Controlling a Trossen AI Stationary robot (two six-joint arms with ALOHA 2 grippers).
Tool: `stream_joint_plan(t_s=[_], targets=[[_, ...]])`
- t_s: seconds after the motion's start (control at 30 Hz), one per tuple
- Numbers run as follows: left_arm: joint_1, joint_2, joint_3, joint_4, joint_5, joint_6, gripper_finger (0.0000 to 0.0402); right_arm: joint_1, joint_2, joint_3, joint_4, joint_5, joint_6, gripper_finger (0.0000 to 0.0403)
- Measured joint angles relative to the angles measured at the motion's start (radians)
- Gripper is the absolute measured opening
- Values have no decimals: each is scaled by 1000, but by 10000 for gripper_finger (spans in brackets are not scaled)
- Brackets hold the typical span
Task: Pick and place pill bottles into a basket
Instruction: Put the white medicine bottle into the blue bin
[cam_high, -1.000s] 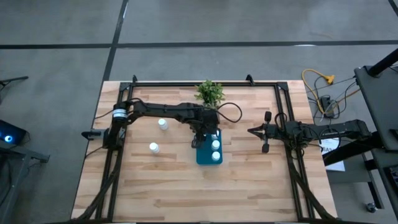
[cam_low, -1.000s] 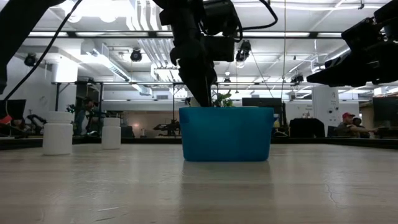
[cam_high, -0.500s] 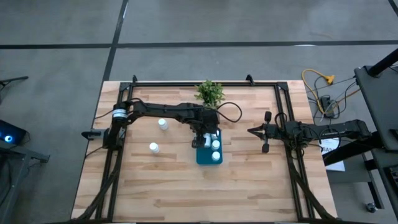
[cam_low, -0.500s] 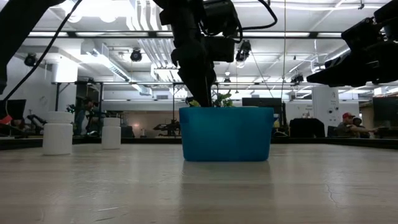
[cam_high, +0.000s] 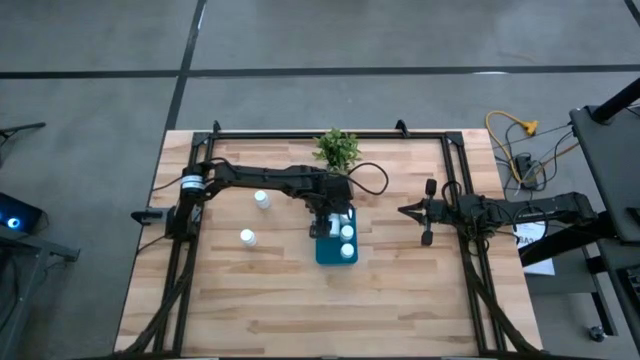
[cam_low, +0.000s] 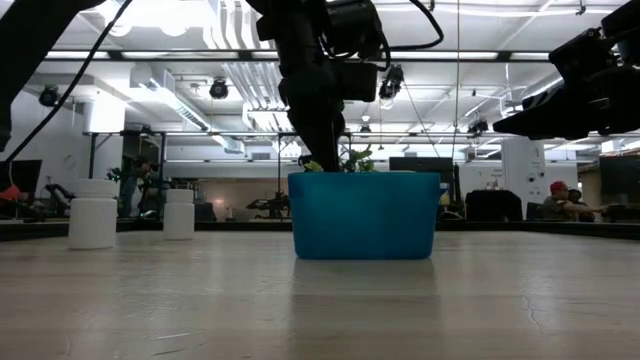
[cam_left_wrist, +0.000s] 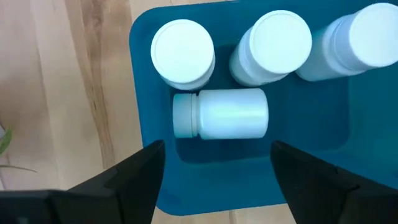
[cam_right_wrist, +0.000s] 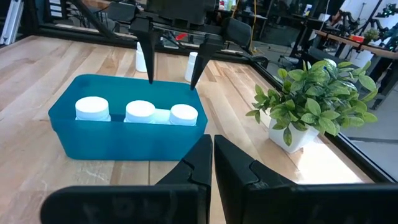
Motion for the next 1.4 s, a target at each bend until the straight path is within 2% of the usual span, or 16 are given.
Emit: stream_joint_plan(t_s=[0.23,0.33,0.47,0.7,0.73,1.0,1.2,1.4], targets=[[-1,0,-1,-30,2,5,271,0,0,0,0,0,0,8],[-1,-1,-1,-29,2,13,248,0,0,0,0,0,0,8],[-1,-4,-1,-29,2,28,185,0,0,0,0,0,-2,8],[0,-5,-1,-28,30,28,26,0,0,0,0,0,-3,8],[0,-5,-1,-28,39,28,14,0,0,0,0,0,-2,8],[0,-5,-1,-27,56,28,1,0,0,0,0,0,-2,8],[1,-5,-1,1,175,62,1,0,0,0,0,0,-2,8],[6,-14,-26,7,187,64,0,0,0,0,0,0,1,8]])
